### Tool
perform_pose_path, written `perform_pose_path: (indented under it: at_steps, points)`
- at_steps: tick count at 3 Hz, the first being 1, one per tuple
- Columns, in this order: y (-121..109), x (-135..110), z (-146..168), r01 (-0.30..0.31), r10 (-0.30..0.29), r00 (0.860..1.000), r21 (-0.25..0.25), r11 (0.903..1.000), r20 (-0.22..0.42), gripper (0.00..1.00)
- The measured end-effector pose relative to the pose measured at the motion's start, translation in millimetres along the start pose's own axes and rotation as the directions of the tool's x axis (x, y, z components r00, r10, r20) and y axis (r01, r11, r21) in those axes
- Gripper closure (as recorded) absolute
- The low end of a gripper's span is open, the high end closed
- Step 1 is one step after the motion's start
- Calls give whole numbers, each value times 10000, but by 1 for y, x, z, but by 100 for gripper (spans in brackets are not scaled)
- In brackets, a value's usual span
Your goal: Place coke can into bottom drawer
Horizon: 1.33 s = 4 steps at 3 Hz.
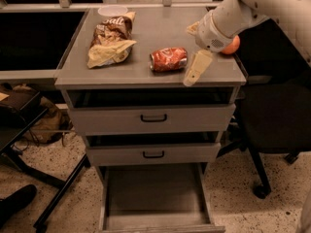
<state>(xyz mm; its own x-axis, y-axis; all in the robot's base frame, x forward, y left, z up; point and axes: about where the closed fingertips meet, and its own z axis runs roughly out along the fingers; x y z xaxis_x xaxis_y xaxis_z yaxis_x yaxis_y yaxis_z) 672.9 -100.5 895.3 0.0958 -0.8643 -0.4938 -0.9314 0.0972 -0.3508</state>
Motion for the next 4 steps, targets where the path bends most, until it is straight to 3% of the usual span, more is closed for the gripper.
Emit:
perform_pose_path:
  at_steps: [1,2,3,4]
  points:
    - [0,0,0,0,0,10000,-1,10000,0,0]
    - [-18,1,21,212,-209,9994,-117,9997,269,0]
    - [-57,3,82,575,-536,9968,-663,9961,588,0]
    - [-62,3,82,570,-534,9967,-584,9967,615,0]
